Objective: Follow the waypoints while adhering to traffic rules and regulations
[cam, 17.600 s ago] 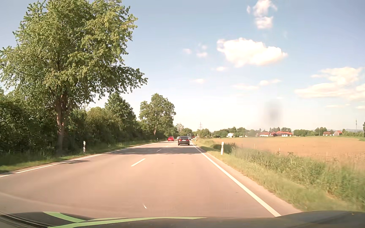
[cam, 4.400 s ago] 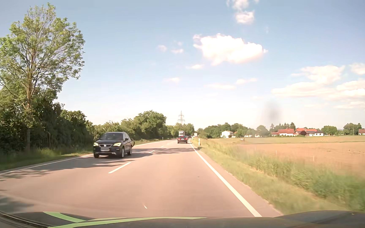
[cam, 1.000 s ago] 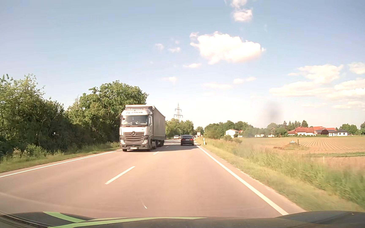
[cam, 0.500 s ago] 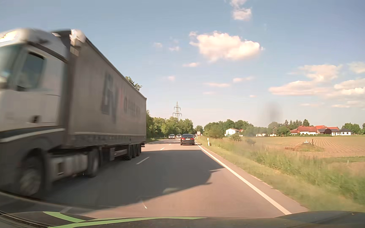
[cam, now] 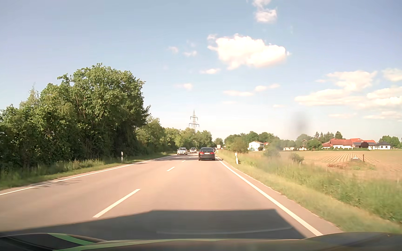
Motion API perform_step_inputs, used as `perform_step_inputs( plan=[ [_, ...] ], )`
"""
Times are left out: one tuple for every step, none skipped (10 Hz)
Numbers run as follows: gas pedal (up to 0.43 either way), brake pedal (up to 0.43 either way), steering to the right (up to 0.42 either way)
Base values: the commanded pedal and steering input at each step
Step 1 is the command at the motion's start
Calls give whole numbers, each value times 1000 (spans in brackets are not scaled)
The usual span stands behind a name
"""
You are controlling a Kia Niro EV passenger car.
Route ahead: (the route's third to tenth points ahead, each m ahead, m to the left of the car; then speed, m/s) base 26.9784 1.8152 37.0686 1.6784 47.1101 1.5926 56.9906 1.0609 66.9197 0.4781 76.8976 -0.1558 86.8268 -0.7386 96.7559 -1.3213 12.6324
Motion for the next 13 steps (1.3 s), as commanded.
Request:
perform_step_inputs(
  plan=[
    [0,0,4],
    [0,0,4],
    [0,0,4],
    [0,0,5],
    [0,0,5],
    [0,0,5],
    [0,0,5],
    [0,0,5],
    [0,0,5],
    [0,0,5],
    [0,0,5],
    [0,0,5],
    [0,0,5]
  ],
)
